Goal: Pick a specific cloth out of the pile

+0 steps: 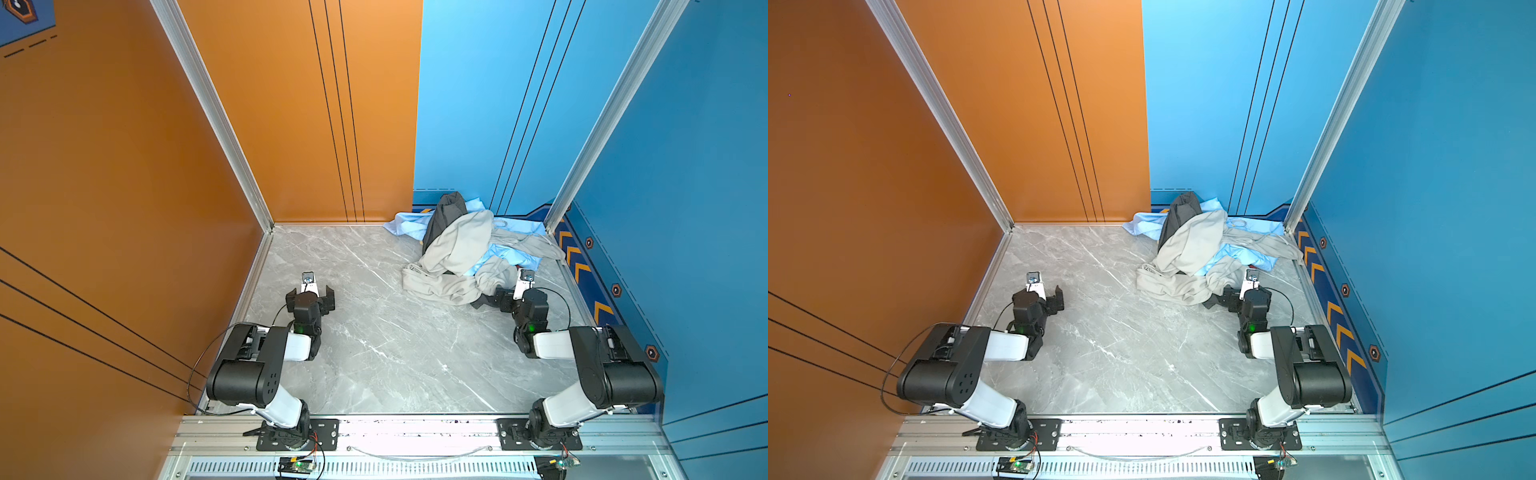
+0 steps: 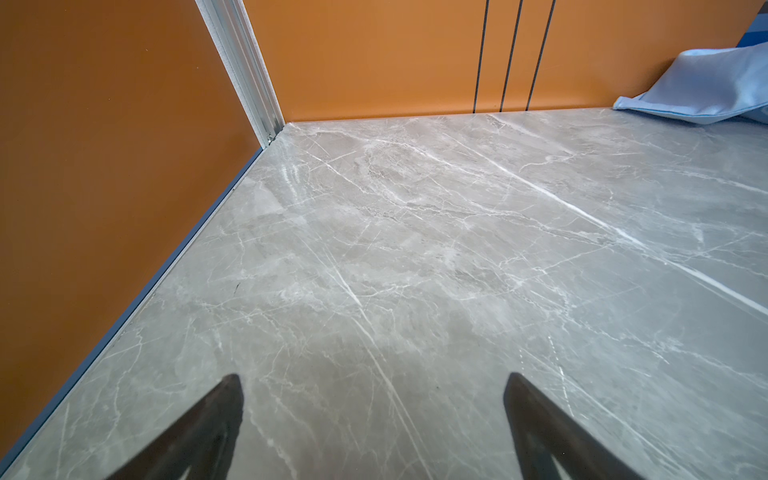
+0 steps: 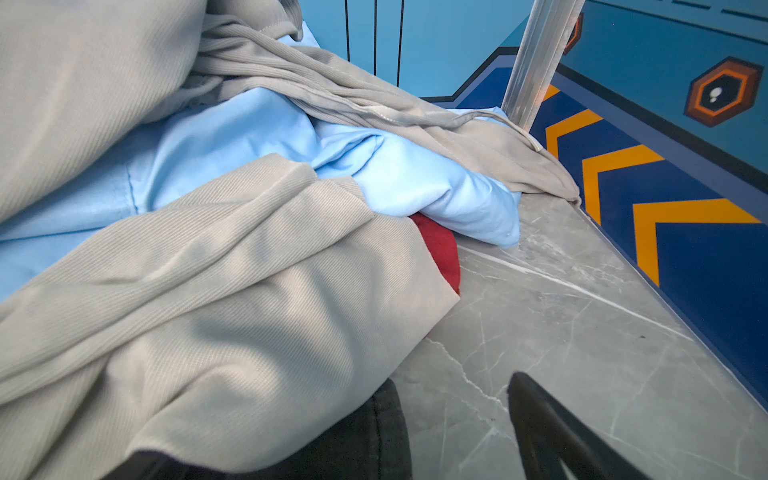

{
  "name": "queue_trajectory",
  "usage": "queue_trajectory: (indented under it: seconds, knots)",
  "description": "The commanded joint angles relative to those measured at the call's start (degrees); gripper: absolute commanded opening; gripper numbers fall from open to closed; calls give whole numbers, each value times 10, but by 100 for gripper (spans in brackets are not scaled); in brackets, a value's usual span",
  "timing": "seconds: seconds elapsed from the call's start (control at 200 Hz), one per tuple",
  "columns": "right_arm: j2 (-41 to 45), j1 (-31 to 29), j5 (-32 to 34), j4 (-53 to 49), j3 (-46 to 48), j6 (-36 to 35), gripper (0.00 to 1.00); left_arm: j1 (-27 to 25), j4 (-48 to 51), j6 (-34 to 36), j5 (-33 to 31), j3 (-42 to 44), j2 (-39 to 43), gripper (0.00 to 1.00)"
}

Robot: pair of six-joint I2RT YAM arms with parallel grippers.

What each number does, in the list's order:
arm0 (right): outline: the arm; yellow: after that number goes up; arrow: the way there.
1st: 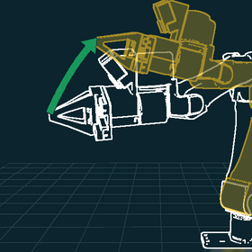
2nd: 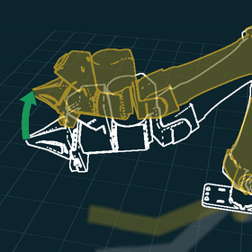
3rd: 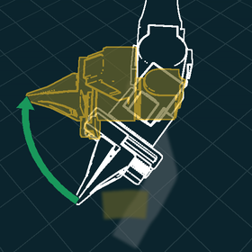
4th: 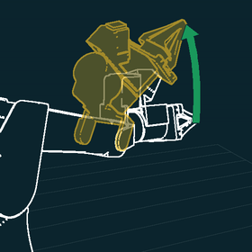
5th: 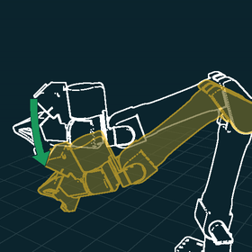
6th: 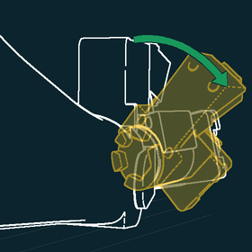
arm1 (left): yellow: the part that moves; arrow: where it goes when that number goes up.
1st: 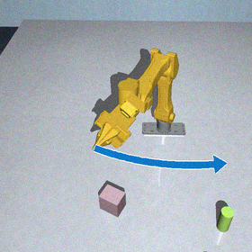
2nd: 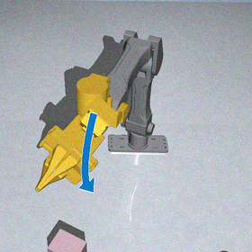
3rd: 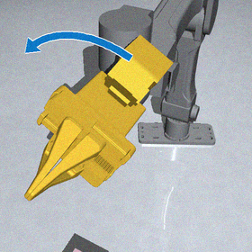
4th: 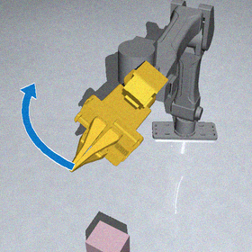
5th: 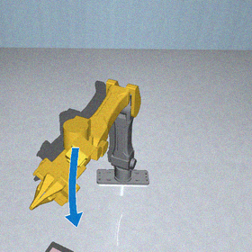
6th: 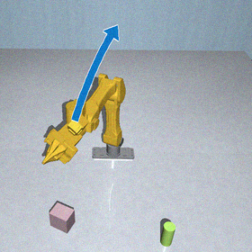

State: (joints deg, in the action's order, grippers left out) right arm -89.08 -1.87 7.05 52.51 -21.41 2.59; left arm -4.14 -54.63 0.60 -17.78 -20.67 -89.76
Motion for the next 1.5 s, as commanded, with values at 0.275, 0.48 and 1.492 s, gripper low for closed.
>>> queue_trajectory:
  seconds: [0.275,0.48,1.492]
  knots:
    - [4,2,-2,-6,-2,7,100,12,1,-7,32,-4,0,98]
    - [4,2,-2,-6,0,7,99,12,4,-7,31,-5,1,98]
    - [52,-26,53,8,27,-9,100,-14,37,9,-11,-16,24,98]
